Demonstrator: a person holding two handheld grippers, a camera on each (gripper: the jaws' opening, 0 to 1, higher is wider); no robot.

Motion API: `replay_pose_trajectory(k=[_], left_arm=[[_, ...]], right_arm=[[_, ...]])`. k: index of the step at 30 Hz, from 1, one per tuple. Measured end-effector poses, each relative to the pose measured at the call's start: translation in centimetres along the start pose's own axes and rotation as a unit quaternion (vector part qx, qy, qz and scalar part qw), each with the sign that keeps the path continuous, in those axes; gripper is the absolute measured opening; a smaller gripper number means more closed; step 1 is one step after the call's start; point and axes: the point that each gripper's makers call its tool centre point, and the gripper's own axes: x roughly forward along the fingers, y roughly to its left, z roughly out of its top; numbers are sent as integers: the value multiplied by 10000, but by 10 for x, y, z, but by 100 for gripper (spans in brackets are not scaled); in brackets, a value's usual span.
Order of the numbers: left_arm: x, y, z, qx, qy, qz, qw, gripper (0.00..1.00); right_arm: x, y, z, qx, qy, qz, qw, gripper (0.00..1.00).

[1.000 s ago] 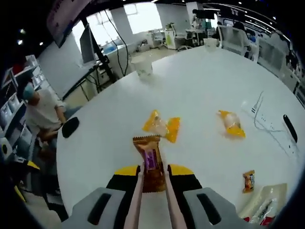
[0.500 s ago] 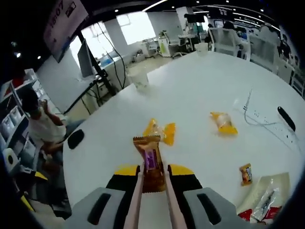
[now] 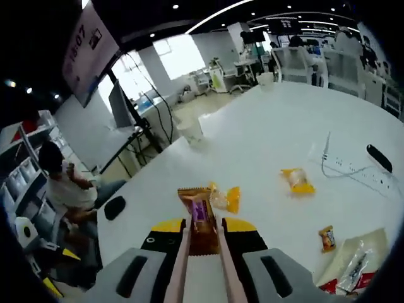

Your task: Place the target food into the container with the food tongs after gripping and lifting it, then release it inside without dropping or visibly crushing the food.

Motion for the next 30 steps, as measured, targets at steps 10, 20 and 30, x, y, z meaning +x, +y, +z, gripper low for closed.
replay_pose_trajectory(k=[10,20,30], left_arm=[[4,-9,3,140,37,-84,9999,70],[4,-16,5,275,99,-134,9995,70],[5,-23,3,339,139,-197,9991,69]], right_arm=[[-22,1,11,294,-380,71,9988,21],[-51,13,33,763,-878,293,9928,21],[-62,9,29,950,-962,342,9902,21]])
